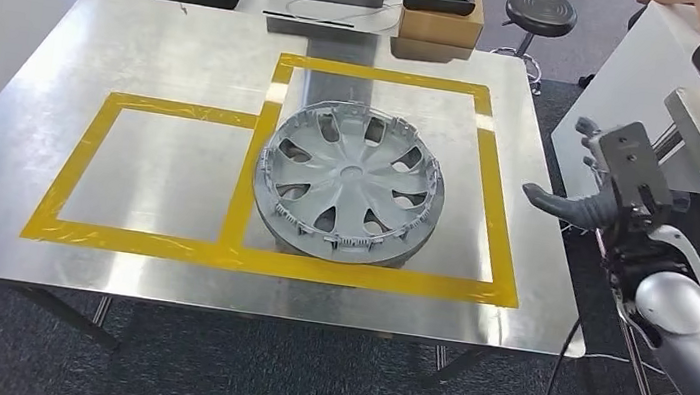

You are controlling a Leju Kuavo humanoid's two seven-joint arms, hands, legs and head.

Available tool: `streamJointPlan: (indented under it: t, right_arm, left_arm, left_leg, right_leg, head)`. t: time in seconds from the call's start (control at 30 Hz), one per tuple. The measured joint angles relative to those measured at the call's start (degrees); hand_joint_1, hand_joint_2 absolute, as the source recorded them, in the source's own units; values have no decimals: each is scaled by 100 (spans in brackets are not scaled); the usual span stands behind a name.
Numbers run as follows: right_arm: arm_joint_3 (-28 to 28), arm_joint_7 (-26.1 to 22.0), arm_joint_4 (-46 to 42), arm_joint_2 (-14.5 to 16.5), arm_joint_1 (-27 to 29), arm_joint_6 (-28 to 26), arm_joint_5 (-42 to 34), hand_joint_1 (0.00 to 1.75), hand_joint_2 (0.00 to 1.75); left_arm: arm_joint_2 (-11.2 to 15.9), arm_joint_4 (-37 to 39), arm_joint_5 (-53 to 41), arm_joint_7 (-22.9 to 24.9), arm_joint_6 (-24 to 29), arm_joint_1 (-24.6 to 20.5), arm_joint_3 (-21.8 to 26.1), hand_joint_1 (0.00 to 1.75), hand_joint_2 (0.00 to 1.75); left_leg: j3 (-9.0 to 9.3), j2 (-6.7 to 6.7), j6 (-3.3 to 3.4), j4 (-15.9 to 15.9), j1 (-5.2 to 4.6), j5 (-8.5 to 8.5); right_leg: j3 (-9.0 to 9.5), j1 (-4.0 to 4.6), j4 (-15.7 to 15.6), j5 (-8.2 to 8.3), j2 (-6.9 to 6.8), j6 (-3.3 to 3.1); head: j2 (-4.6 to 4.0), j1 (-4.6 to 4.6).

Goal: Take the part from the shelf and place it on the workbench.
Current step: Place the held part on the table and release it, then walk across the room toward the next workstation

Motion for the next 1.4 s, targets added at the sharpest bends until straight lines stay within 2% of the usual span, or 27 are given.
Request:
streamJointPlan:
  t: [0.07, 0.17, 0.33, 0.5, 0.7, 1.07, 1.33, 1.4]
  right_arm:
    - [-800, -17, -331, -220, 641, -13, 97, 0, 175]
    - [-1965, -148, -740, -378, 1551, -74, 146, 0, 175]
    - [-3789, -709, -1195, -274, 2728, -25, -92, 0, 175]
    - [-4904, -787, -1407, -97, 3230, 27, -140, 0, 175]
    - [-5596, -788, -1552, 60, 3416, 43, -139, 0, 175]
    - [-6197, -800, -1630, 319, 3594, -2, -93, 0, 175]
    - [-6944, -1188, -1539, 821, 4101, 235, -266, 0, 175]
    - [-7108, -1301, -1488, 990, 4187, 246, -342, 0, 175]
  left_arm:
    - [-8, 0, 14, 33, -3, 6, 0, 0, 0]
    - [-25, 0, 52, 97, -13, 7, 0, 0, 0]
    - [-44, 0, 103, 126, -13, 11, 1, 0, 0]
    - [-64, 0, 109, 127, -10, 1, 2, 0, 0]
    - [-81, 0, 109, 127, -10, -30, 2, 0, 0]
    - [-108, 0, 117, 165, -10, -48, 2, 0, 0]
    - [-132, 0, 153, 198, 4, -50, 2, 0, 0]
    - [-130, 0, 135, 178, 7, -52, 2, 0, 0]
  left_leg:
    - [6, 35, 2, -5, -1, -2]
    - [14, 83, 5, -11, 3, -4]
    - [27, 185, 9, -24, -1, -11]
    - [44, 289, 16, -29, -6, -27]
    - [61, 347, 19, -31, -7, -39]
    - [70, 355, 17, -32, -6, -42]
    - [75, 335, 8, -38, -5, -48]
    - [73, 322, 28, -16, -26, -65]
  right_leg:
    - [-5, -1, 1, -1, 11, 2]
    - [-4, 5, 1, -1, 20, 2]
    - [-17, 5, 2, -1, 77, 1]
    - [-36, 4, 3, 4, 164, -5]
    - [-43, 4, 3, 9, 219, -9]
    - [-44, 3, 3, 9, 233, -9]
    - [-44, 2, 3, 8, 236, -11]
    - [-43, -9, -17, 15, 237, 3]
  head:
    - [0, -7]
    - [0, -14]
    - [0, -18]
    - [0, -21]
    - [0, -21]
    - [0, -23]
    - [0, -25]
    - [0, -26]
